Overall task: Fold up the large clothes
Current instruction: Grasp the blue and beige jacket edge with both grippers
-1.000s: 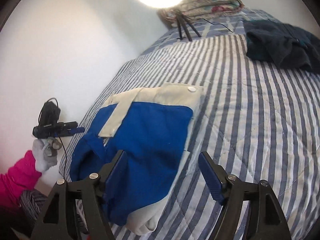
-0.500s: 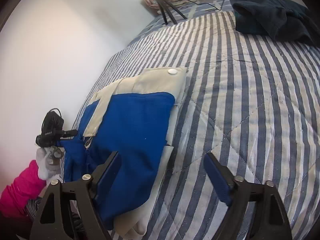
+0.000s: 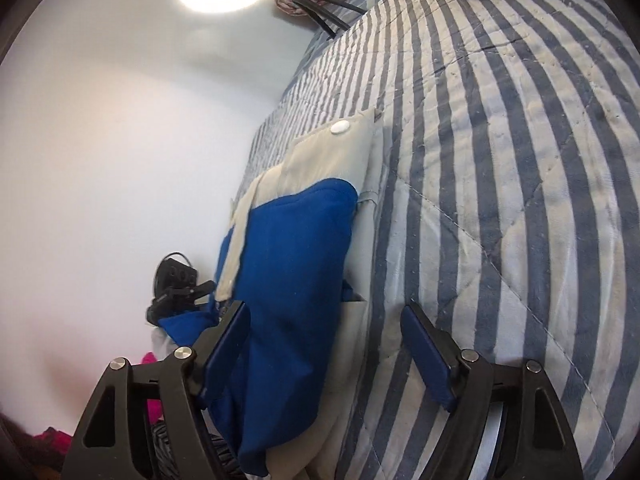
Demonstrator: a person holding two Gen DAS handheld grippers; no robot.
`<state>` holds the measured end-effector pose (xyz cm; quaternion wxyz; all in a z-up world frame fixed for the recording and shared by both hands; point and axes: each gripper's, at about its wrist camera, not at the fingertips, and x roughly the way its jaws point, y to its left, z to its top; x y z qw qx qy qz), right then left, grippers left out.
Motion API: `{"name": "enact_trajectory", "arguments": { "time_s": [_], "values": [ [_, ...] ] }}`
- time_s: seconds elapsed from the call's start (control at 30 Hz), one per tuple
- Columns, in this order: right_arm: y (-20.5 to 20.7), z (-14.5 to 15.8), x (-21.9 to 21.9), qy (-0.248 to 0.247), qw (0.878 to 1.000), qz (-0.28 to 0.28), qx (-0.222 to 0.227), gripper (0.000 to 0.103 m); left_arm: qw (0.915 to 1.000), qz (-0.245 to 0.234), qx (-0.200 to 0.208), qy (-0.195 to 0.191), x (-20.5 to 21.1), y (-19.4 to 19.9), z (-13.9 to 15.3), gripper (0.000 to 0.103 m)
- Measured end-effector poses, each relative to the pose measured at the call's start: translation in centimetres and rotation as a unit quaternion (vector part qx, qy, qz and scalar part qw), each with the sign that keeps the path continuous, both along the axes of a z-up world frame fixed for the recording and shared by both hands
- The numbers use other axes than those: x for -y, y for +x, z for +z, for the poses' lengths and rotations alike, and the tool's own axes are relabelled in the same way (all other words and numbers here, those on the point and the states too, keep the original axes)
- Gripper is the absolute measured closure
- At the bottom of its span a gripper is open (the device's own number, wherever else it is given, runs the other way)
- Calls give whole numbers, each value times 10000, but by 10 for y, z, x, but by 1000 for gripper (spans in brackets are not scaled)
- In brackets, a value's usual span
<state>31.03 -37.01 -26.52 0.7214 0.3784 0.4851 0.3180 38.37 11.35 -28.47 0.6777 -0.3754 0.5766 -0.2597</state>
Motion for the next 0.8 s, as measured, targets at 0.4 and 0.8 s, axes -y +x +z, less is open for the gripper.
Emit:
{"name": "enact_trajectory", "arguments": {
  "time_s": [0.4,0.8],
  "values": [
    [5,1,-23,183,9996,211,96,45,9996,-67,164,200,24,9,4,47],
    [-13,42,-43,-1079,9928,313,425,79,9865,-302,790,1404,65,5,40,72]
  ]
}}
